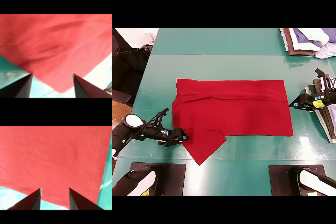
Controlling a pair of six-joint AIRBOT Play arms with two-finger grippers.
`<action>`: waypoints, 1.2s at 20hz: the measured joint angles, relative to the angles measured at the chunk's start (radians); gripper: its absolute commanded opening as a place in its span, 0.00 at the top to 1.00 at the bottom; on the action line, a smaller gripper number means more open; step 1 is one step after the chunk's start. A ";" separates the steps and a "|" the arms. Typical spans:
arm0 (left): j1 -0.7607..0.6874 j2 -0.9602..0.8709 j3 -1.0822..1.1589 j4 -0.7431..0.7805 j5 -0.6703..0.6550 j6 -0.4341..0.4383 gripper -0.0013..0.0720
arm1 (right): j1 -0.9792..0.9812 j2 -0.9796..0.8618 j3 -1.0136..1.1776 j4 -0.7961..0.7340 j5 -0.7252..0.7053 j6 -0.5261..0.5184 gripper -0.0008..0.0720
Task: Fold the shirts.
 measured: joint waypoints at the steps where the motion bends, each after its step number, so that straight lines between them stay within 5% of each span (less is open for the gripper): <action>1: -0.001 0.000 -0.008 -0.004 0.032 0.005 0.75 | 0.000 0.001 0.000 0.001 0.000 0.000 0.44; 2: 0.000 0.000 -0.013 -0.002 0.058 0.009 0.95 | 0.000 0.001 -0.001 0.001 0.001 -0.001 0.44; 10: 0.000 0.002 0.026 -0.114 0.039 0.082 0.95 | -0.142 0.024 -0.102 -0.015 0.077 -0.037 0.44; 12: 0.000 0.002 0.044 -0.119 0.030 0.096 0.95 | -0.228 0.035 -0.181 -0.037 0.071 -0.040 0.37; 18: 0.000 0.002 0.063 -0.132 0.022 0.129 0.95 | -0.412 0.000 -0.377 -0.035 0.002 -0.079 0.38; 20: 0.000 0.002 0.064 -0.134 0.021 0.133 0.95 | -0.410 -0.019 -0.401 -0.021 -0.016 -0.088 0.52; 24: 0.000 0.002 0.066 -0.135 0.023 0.136 0.95 | -0.354 -0.029 -0.421 -0.011 -0.057 -0.095 0.55</action>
